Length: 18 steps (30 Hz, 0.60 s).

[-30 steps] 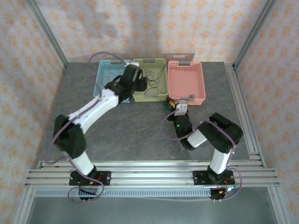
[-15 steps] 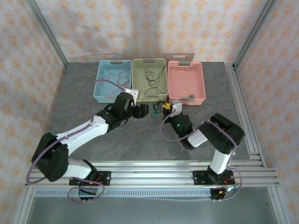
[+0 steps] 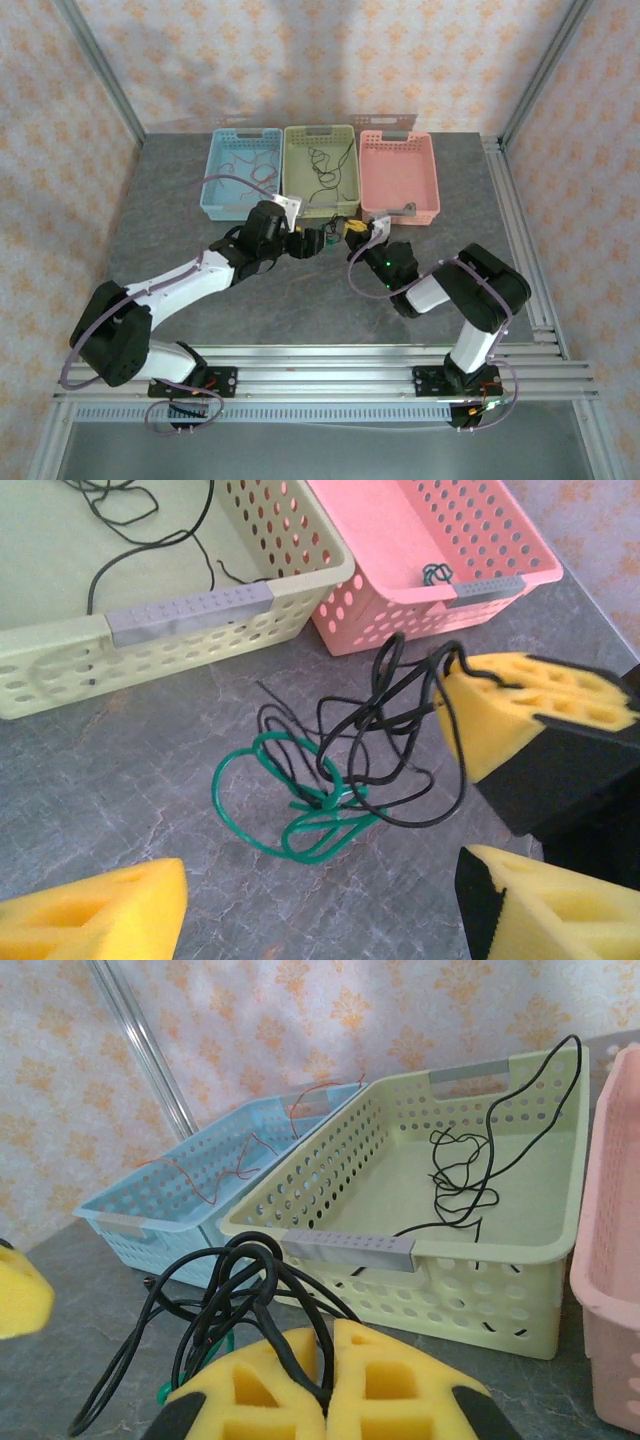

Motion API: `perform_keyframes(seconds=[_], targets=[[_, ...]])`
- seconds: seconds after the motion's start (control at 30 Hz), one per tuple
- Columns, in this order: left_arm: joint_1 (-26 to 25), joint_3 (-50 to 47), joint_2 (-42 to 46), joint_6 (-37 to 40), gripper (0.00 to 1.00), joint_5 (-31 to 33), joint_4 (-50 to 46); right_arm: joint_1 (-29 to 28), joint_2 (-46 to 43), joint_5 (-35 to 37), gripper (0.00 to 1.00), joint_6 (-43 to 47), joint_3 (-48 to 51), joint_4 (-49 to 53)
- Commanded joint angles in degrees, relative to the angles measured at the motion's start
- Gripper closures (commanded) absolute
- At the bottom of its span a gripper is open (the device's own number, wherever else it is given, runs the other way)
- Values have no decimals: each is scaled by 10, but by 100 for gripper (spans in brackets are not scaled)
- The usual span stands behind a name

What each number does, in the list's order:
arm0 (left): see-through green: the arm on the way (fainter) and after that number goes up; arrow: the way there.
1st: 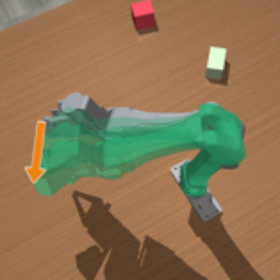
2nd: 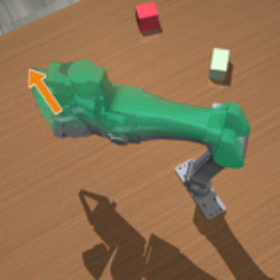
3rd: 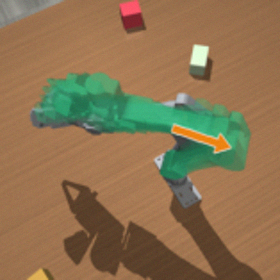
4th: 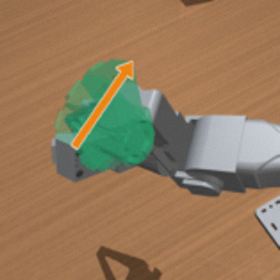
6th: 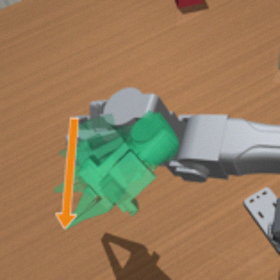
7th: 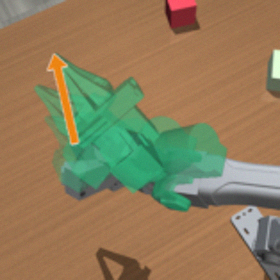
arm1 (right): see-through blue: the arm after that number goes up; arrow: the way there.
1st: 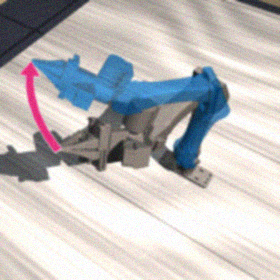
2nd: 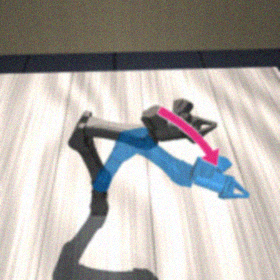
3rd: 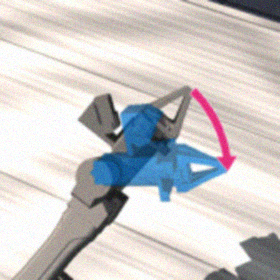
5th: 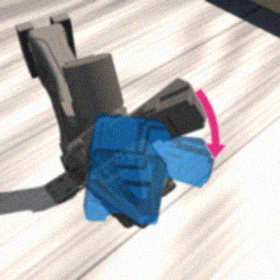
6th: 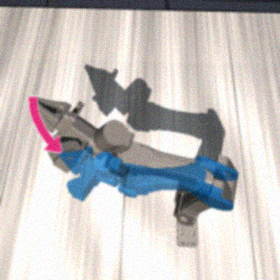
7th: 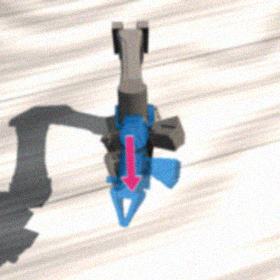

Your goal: Untangle the cables

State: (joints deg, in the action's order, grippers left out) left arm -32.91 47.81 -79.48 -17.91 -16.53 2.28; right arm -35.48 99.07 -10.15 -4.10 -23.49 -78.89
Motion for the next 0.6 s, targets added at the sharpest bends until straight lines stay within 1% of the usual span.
perform_keyframes(seconds=[0.0, 0.17, 0.27, 0.33, 0.4, 0.5, 0.57], targets=[[-1, 11, -9, 3, 28, 7, -2, 2, -17, -33, 100, -31, -5, -16], [1, 0, 2, -2, 27, 26, 6, 3, -25, -49, 100, -52, -9, -16], [1, 0, 2, -5, 27, 44, 2, 3, -49, -70, 100, -72, -7, -16], [1, -6, 9, -6, 27, 63, 4, 3, -80, -65, 100, -84, 2, -16], [1, -14, 18, -6, 27, 68, 9, 9, -121, -74, 100, -88, 14, -16], [1, -25, 27, -5, 27, 50, 25, 16, -203, -76, 100, -90, 38, 2], [0, -29, 32, -4, 28, 35, 33, 16, -251, -81, 100, -81, 41, 48]])
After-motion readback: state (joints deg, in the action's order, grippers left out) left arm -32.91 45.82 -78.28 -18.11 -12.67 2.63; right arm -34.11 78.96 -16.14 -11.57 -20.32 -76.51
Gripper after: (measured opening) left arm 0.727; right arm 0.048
